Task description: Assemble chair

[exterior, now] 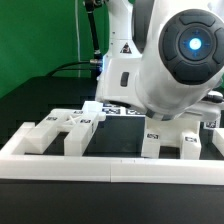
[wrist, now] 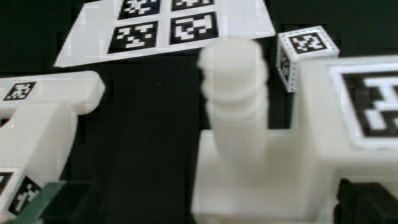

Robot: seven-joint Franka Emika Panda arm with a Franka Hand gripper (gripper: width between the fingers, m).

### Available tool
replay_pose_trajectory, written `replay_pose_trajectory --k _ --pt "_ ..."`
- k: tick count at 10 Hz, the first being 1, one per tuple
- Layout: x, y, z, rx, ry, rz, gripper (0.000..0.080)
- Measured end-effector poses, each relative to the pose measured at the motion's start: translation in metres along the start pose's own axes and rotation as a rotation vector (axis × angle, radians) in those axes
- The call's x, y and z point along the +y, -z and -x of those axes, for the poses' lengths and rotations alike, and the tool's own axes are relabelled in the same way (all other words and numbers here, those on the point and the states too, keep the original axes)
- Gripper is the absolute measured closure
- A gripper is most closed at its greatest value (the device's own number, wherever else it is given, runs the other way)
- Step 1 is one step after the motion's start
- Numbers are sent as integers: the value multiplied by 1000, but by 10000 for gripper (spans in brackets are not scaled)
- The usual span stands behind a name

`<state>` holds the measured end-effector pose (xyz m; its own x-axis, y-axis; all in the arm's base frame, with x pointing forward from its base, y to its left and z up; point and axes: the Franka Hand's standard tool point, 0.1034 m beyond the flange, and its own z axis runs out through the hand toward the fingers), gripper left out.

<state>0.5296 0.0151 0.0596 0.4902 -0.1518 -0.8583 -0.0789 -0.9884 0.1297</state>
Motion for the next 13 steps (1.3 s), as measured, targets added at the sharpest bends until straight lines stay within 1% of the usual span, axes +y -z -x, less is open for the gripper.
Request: replay_pose_trajectory --k 3,4,5,6,7,9,10,11,13 --pt "8 5 -2 17 -7 -14 151" --pt "8 13 -7 64 -6 -19 151" --pt "6 24 -13 166 4 -32 151" --pt "8 27 -10 214 5 -44 151" --pt "9 33 -12 293 6 -57 151" --pt "11 45 -12 440 5 -82 151" --pt "11 49 -12 487 4 -89 151" --pt "11 58 -16 576 2 -100 151" --pt "19 61 -11 714 -10 -126 151"
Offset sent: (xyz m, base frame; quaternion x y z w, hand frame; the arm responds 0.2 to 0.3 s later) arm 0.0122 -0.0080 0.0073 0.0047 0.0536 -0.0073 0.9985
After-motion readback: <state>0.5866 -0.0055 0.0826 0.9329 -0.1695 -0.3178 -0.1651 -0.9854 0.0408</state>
